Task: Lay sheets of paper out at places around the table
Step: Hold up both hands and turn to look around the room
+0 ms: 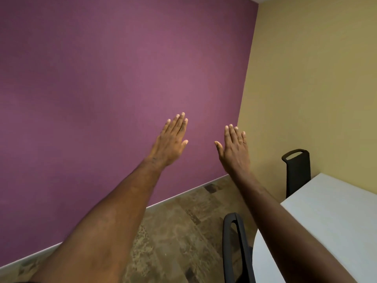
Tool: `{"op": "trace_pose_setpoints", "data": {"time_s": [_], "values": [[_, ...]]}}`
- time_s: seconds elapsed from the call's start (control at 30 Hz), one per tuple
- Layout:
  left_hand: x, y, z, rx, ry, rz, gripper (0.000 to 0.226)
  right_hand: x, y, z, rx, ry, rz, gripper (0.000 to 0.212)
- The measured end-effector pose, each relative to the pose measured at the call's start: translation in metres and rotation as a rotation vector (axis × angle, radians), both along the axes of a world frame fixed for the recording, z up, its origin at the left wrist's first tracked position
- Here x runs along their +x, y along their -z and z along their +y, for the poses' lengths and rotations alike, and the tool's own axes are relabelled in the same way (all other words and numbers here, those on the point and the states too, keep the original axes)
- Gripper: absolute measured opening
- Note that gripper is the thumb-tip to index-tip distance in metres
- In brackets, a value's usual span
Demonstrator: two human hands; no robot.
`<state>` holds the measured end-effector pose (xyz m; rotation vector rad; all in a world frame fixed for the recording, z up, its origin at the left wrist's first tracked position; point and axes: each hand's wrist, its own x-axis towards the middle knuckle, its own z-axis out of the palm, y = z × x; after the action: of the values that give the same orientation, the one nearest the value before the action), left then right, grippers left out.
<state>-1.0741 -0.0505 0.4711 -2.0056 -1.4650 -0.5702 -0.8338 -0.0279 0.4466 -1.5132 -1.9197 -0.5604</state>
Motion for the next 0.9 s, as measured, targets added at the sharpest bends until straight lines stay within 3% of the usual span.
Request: {"op": "trace_pose_setpoints", "data": {"time_s": [0.57,0.9], "values": [[0.001,-0.005,0.354,-0.021,0.156,0.049,0.072,0.017,-0.019,0.317,0.081,0.23,0.052,0.071],[0.083,-0.018,0.547,0.014,0.361,-0.036,0.074,0.084,-0.024,0.46,0.045,0.383,-0.023,0.072]]}}
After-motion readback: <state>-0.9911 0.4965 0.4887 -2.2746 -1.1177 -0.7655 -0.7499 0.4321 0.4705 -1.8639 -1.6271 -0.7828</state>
